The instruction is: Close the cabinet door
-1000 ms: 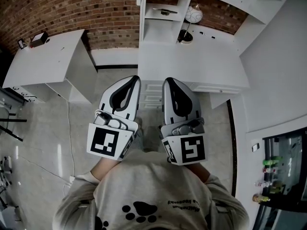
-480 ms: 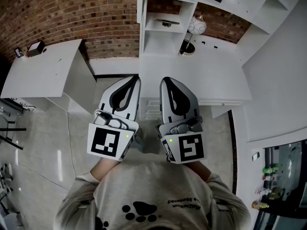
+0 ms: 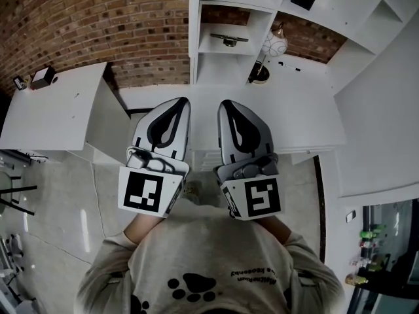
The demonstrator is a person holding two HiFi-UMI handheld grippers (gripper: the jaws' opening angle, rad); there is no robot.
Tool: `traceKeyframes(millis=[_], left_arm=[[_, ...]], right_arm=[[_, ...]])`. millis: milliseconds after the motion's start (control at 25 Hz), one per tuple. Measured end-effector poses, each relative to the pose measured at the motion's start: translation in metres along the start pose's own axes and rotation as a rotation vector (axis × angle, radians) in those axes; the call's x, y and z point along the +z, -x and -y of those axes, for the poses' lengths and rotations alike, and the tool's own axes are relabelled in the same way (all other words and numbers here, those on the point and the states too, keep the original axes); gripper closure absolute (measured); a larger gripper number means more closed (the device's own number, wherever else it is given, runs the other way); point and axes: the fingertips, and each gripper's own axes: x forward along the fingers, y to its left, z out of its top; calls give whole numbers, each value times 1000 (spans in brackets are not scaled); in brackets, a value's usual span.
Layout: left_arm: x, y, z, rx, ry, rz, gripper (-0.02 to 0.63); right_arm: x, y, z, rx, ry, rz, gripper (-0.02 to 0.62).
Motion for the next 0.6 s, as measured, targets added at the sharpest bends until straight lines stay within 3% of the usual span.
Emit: traceKeyframes(millis=[600], left_arm=[[2,-75,-67,-47,-23,52,598]], right_arm=[[-13,-90,32,-47,13,37,577]])
